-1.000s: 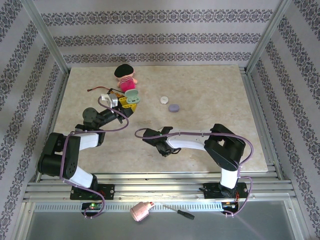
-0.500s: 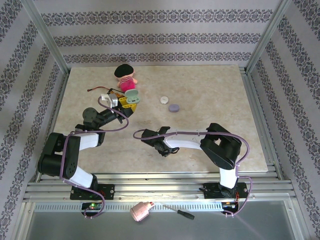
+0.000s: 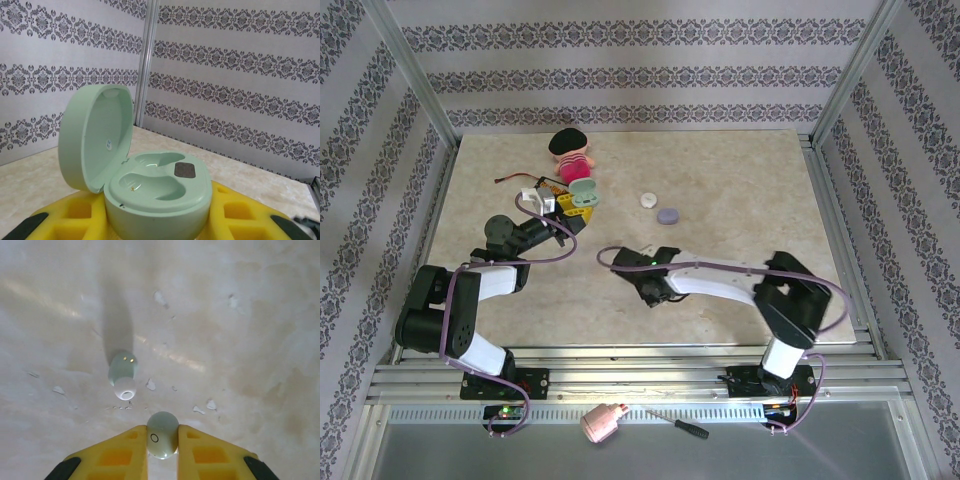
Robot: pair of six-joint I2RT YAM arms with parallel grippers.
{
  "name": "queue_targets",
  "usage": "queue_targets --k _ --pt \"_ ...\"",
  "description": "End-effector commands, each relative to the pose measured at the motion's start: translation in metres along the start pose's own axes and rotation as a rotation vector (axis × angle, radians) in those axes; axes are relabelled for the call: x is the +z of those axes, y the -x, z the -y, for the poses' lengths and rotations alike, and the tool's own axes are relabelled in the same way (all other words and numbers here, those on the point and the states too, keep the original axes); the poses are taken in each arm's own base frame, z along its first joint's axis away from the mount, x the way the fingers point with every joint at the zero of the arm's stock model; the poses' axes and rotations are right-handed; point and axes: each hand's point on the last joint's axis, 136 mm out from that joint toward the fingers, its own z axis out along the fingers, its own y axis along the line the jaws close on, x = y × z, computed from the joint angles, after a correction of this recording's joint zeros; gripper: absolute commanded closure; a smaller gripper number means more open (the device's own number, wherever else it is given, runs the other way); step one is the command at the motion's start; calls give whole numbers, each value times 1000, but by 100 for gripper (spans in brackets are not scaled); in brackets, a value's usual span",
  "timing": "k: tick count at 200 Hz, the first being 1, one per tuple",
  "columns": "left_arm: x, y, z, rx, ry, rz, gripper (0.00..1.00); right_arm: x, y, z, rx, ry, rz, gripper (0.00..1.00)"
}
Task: Insert the wireless bluetooth earbuds into the charging case
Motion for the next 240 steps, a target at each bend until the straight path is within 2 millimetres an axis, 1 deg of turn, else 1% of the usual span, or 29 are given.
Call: queue_targets --k 1,19,34,38,61,74,105,149,161,170,182,208,240 --pt "-3 12 1 60 -4 34 76 -17 11 7 157 116 57 83" --pt "-2 12 1 60 -4 34 76 -23 16 16 279 201 82 83" --pt "-2 11 2 57 -5 33 76 -24 19 23 394 290 101 83" --pt "-2 11 2 56 -5 33 76 -25 23 23 430 323 115 83" --pt "-2 12 3 57 -8 34 76 -22 28 30 649 524 138 84" --pt "-2 12 4 55 -9 35 76 -21 27 36 727 582 142 84" --pt "1 8 8 57 -20 30 76 -28 26 48 780 617 149 84" --pt "9 2 15 72 -39 24 76 -41 35 49 828 725 164 83" --pt "10 1 18 68 -54 20 76 -47 39 47 817 758 174 83" --pt "11 0 21 63 -71 15 76 -55 44 44 767 795 187 83" --pt "13 -3 27 48 -114 0 76 -69 50 36 639 834 209 81" --pt "14 -7 42 33 -189 -22 76 -100 58 27 401 870 250 81" --pt "15 -10 58 2 -270 -47 76 -141 73 11 162 952 309 81"
